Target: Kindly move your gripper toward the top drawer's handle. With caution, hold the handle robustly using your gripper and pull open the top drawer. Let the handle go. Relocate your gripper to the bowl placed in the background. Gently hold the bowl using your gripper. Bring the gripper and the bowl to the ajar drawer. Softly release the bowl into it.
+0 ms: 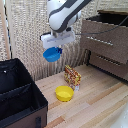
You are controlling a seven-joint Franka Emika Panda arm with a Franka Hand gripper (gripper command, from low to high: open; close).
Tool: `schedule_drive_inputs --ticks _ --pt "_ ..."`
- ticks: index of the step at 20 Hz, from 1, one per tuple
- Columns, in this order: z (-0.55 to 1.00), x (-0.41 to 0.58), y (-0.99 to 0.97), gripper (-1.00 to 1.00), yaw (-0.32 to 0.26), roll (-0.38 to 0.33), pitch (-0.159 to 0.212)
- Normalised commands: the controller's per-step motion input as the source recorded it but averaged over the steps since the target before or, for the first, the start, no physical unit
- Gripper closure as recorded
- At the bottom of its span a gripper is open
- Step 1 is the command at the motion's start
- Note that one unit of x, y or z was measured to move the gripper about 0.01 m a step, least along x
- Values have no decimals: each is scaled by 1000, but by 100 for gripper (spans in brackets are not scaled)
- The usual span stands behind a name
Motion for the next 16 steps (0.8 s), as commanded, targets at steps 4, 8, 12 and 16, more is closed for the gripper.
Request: schedule_drive_inputs --ticks 4,8,12,16 --pt "1000 393 90 100 -163 -33 57" --pt "1000 436 118 100 -153 -43 38" --pt "1000 355 -10 100 -154 -32 50" --pt "1000 128 -391 100 -164 -5 88"
